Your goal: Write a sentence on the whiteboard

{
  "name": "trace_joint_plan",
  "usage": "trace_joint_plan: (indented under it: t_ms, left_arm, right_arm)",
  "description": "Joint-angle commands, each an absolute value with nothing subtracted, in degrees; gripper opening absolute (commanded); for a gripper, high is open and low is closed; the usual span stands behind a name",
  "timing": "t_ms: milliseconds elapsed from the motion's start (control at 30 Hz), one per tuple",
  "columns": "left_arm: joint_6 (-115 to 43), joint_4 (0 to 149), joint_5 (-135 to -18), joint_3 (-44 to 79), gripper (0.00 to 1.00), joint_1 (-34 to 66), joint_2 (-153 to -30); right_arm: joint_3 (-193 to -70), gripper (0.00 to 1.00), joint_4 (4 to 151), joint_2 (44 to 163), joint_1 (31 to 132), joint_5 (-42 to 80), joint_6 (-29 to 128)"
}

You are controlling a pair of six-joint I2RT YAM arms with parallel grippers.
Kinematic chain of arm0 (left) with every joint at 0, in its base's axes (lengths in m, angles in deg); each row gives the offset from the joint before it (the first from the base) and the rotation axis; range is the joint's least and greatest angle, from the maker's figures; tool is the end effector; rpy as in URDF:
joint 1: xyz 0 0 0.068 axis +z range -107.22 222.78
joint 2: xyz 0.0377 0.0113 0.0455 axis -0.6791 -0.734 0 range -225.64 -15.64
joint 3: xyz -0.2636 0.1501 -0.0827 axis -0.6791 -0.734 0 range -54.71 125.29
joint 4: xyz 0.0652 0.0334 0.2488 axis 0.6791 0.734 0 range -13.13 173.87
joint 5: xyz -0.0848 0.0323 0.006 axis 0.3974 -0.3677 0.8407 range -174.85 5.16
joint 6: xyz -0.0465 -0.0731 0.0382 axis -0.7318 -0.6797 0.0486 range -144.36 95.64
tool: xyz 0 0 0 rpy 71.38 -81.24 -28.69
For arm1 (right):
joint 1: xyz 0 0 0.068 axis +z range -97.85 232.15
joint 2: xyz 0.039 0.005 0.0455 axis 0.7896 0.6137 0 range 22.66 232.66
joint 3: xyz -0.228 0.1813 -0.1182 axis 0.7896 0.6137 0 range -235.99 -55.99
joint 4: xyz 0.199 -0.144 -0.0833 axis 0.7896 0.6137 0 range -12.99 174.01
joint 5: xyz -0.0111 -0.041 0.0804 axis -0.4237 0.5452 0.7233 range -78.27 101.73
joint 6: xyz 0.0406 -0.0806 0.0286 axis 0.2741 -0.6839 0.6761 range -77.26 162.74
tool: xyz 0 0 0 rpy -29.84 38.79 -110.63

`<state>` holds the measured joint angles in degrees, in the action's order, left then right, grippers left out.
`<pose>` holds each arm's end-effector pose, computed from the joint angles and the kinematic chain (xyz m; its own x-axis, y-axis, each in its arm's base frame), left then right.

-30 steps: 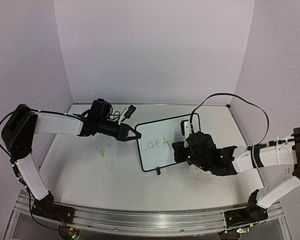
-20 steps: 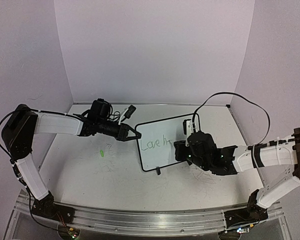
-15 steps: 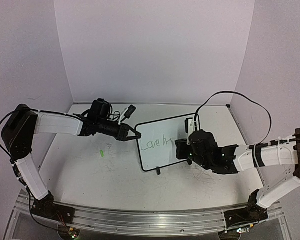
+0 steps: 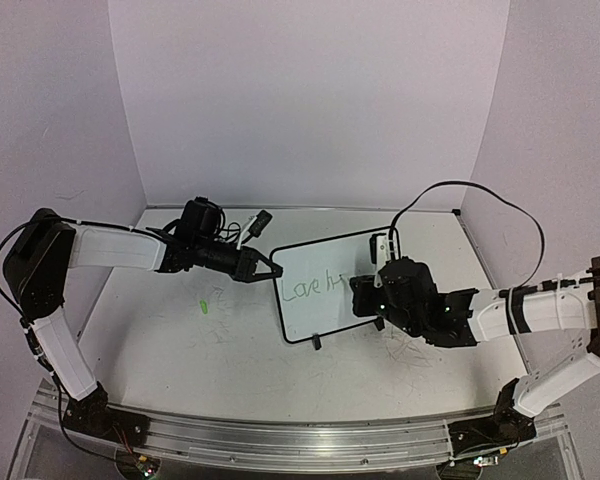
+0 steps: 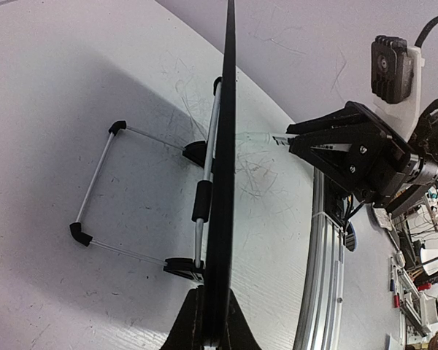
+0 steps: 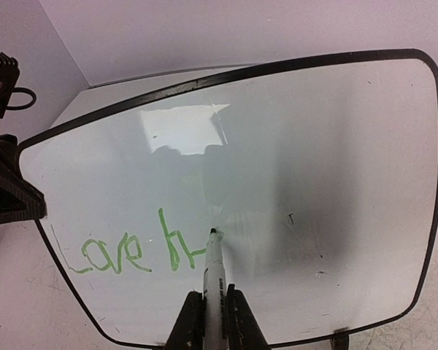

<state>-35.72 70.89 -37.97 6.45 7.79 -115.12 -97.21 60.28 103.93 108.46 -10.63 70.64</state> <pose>0.3002 -0.2864 0.2417 -0.6063 0.2601 -0.7515 0.7933 0.2627 -0.5492 0.2149 0.2636 0.2458 -0.4635 0.0849 -0.8820 -0.4062 0.8643 0.2966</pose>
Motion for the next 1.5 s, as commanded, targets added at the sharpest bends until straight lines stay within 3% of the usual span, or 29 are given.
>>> trace_joint_plan:
  t_ms: [0, 1467]
  left_arm:
    - [-35.7, 72.89, -36.45, 8.4, 0.0, 7.61, -113.43]
    - [-35.54, 72.86, -36.69, 8.24, 0.0, 7.52, -113.2]
  right_arm:
    - [-98.27, 0.0, 58.45, 104.65, 108.27, -9.41, 69.71]
    - [-95.26, 0.0, 63.25, 99.94, 108.27, -9.15, 71.09]
